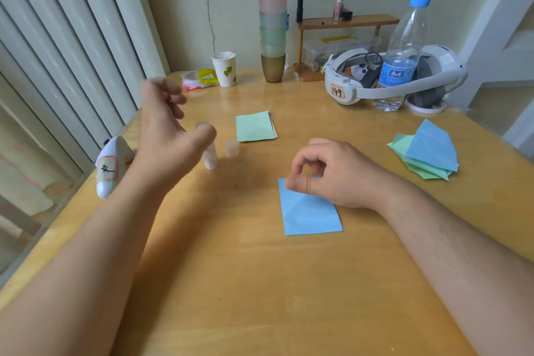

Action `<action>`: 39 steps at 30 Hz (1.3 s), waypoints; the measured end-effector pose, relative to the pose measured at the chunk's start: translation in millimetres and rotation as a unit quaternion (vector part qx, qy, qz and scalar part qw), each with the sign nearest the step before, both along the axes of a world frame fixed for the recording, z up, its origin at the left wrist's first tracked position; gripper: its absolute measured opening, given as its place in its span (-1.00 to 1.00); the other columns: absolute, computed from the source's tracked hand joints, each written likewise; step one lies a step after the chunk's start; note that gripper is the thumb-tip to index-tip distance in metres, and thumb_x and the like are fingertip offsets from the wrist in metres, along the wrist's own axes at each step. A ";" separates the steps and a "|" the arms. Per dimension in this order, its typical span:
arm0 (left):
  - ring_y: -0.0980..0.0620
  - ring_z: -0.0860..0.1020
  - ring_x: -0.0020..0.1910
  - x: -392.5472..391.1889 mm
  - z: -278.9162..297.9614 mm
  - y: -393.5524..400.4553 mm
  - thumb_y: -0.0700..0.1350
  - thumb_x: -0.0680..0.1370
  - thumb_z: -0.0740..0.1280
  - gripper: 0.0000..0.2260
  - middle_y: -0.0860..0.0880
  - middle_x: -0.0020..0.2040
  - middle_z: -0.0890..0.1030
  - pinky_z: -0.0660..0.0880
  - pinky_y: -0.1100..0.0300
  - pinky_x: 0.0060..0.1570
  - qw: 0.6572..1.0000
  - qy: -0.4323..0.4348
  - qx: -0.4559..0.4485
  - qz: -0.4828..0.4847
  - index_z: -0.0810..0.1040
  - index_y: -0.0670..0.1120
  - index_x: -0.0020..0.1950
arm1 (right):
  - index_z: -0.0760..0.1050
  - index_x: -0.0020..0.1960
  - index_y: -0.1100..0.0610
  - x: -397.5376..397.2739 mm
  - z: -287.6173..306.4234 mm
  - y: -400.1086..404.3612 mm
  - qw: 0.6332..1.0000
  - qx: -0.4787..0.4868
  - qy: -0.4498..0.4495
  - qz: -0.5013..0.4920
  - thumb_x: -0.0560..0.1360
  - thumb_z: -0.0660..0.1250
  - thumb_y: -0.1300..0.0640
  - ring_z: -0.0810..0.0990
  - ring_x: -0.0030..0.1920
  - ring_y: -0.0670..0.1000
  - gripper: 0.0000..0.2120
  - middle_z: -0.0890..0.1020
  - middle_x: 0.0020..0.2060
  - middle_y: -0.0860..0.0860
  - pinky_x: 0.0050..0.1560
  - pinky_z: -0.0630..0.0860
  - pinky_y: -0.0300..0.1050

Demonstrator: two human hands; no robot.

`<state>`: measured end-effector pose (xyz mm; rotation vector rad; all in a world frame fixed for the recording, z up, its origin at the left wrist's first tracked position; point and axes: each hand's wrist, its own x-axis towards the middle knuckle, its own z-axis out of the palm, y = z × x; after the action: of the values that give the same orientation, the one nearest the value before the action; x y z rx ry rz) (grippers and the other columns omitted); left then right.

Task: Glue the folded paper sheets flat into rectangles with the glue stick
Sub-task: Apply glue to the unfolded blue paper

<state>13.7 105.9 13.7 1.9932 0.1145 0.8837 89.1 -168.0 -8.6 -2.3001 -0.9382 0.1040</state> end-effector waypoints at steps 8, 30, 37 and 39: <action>-0.07 0.66 -0.05 12.4 -16.6 24.9 0.09 0.44 0.61 -0.59 -0.10 0.01 0.69 0.55 0.05 0.04 0.948 0.300 -0.099 -0.023 0.61 -0.07 0.16 | 0.60 -0.13 -0.17 6.2 -6.5 -1.4 0.999 0.026 -0.003 -0.022 0.36 0.38 -0.40 0.46 -0.22 -0.05 -0.68 0.48 -0.22 -0.04 -0.07 0.52 0.01; -0.19 0.63 -0.10 -2.4 -25.2 -77.6 -0.30 0.57 0.40 -0.66 -0.32 0.05 0.65 0.58 0.15 0.04 0.828 0.177 -0.322 -0.423 0.52 -0.40 0.31 | 0.39 -0.03 0.19 -11.8 10.0 8.5 0.901 0.293 0.303 0.104 0.51 0.43 -0.09 0.66 -0.25 0.04 -0.62 0.65 -0.27 0.08 -0.32 0.49 -0.14; 0.13 0.66 -0.05 5.2 -30.8 -53.6 -0.39 0.55 0.44 -0.74 -0.02 -0.02 0.72 0.59 0.23 0.07 0.947 0.203 -0.081 -0.235 0.66 -0.06 0.12 | 0.64 -0.15 -0.04 1.4 11.5 -1.5 0.832 0.412 0.367 0.064 0.17 0.74 -0.09 0.47 -0.34 -0.01 -0.62 0.56 -0.34 0.05 -0.35 0.35 -0.23; 0.20 0.61 -0.12 5.3 -33.4 -48.8 -0.24 0.54 0.48 -0.78 0.10 -0.06 0.67 0.54 0.29 0.03 0.957 0.220 0.070 -0.174 0.67 0.06 0.07 | 0.62 -0.15 0.00 7.1 12.4 -6.1 0.805 0.454 0.381 0.024 0.22 0.70 0.13 0.42 -0.35 -0.03 -0.69 0.54 -0.34 0.02 -0.39 0.26 -0.25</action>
<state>19.0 57.0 -19.7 2.2259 -0.0497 0.2210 96.2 -174.1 3.8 -1.1515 -0.4398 0.4547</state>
